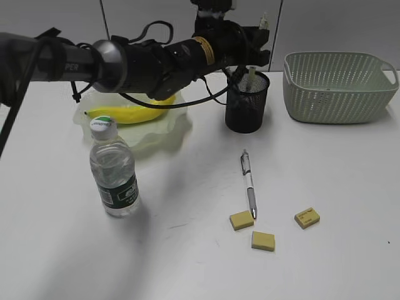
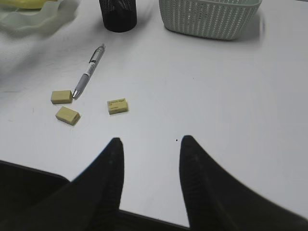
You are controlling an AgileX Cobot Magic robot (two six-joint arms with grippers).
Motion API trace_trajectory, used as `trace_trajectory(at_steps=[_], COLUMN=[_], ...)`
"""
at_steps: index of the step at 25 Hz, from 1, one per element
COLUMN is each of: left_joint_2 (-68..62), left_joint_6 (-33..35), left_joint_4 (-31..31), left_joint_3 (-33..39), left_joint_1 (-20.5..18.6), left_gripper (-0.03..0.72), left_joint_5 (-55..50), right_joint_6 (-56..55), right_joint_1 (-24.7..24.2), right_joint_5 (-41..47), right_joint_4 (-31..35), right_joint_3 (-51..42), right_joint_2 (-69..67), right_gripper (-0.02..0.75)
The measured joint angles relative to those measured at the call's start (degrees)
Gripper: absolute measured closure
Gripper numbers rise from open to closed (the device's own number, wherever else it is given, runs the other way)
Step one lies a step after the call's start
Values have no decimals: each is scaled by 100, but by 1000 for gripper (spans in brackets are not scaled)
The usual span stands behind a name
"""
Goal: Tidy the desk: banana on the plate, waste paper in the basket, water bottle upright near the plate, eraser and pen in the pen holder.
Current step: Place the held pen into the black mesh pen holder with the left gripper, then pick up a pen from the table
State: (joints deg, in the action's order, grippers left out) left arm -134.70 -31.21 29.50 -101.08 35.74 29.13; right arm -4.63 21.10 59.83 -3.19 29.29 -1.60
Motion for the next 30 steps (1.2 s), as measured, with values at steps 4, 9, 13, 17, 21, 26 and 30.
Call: trace_trajectory(at_steps=[4,9,13,17,21,26,30], left_joint_2=[-59,126,1010,2079,3457,6086,8275], left_joint_6=[6,0,-8,346,846,955,959], left_joint_4=[18,34,294,340,-282,-932,-1285], left_joint_3=[0,2,6,51,1123,3598,5212], left_joint_1=[0,13,165,324,321,402,407], left_gripper=[402,306,309,384,421,382,216], left_joint_5=[-117,-571,-2871,-5492,-6327,-6699,-7593], right_joint_6=[0,0,0,0,-4,-4,-4], right_joint_1=[0,0,0,0,0,0,0], right_joint_5=[-5,-5,-5,-5,-5,-5,-5], right_joint_4=[0,0,0,0,-2,-2,-2], right_joint_3=[0,0,0,0,0,0,0], right_joint_2=[0,0,0,0,0,0,0], right_gripper=[421,425,440,455,461,461,461])
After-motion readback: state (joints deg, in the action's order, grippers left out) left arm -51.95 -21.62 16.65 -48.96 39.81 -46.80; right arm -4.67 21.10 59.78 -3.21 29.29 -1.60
